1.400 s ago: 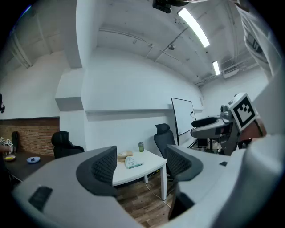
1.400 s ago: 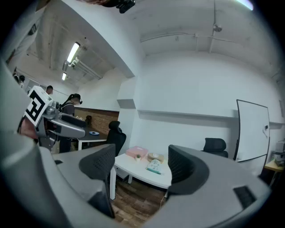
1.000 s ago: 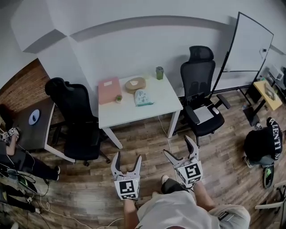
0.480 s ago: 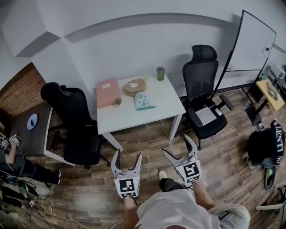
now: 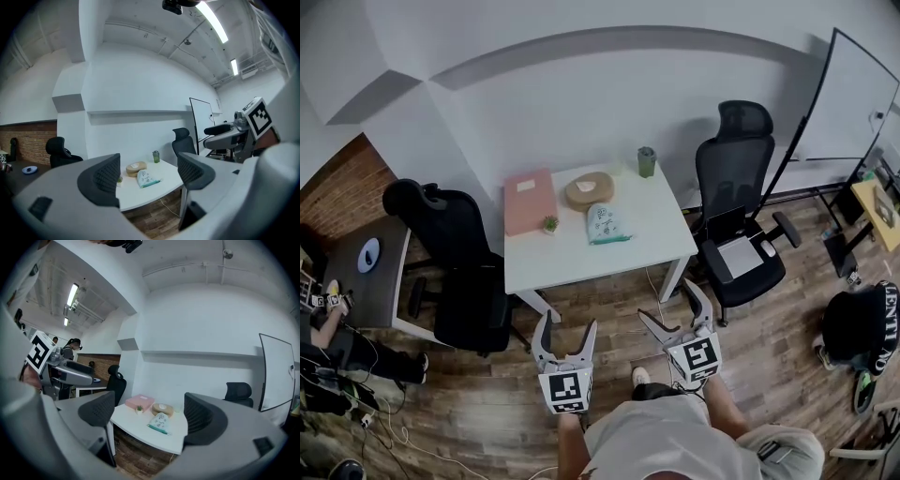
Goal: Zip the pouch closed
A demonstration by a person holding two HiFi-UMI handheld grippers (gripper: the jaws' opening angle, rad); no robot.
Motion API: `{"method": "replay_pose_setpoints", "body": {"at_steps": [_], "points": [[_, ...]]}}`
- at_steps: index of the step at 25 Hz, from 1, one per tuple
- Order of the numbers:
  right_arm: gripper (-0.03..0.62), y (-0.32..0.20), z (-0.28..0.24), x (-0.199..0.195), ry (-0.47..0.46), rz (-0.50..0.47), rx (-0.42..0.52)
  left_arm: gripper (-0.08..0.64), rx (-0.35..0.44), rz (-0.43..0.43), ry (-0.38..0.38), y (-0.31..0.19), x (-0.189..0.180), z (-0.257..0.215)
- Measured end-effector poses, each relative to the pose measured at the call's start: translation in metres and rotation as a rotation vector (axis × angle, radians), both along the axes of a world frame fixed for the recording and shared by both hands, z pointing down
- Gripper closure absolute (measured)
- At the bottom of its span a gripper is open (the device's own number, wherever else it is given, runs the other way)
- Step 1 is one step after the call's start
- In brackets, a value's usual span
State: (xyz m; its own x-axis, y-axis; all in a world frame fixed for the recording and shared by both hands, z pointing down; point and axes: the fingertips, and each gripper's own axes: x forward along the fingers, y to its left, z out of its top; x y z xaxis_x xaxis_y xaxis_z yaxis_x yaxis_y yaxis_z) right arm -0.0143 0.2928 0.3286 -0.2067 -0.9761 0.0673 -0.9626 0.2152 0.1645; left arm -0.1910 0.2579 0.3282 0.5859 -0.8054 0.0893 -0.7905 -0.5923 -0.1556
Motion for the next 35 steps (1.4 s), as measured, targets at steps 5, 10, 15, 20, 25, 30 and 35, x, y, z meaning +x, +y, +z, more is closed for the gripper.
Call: {"method": "replay_pose_setpoints", "body": {"at_steps": [5,10,15,20,25,30,35], "points": [[0.133,-0.029,0.004,0.020,-0.015,-0.015,-0.011,0.181,0.000,-0.007,-0.013,-0.026,0.022,-0.001],[0.133,-0.058,0.001,0.039,-0.026,-0.035,-0.004,0.181,0.005,-0.023,-0.025,-0.051,0.043,-0.006],[0.133,-0.077,0.006,0.053,-0.029,-0.049,-0.007,0.181,0.013,-0.036,-0.031,-0.065,0.057,-0.004],[0.135,-0.095,0.006,0.060,-0.032,-0.066,-0.012,0.181,0.010,-0.052,-0.035,-0.081,0.064,-0.004],[0.135,-0.111,0.007,0.064,-0.028,-0.071,-0.009,0.181,0.011,-0.056,-0.041,-0.096,0.068,-0.002],[0.137,-0.130,0.013,0.069,-0.027,-0.064,-0.016,0.181,0.010,-0.049,-0.036,-0.117,0.074,0.003],[0.138,-0.158,0.014,0.072,-0.023,-0.055,-0.022,0.181,0.012,-0.035,-0.034,-0.148,0.080,0.003]]}}
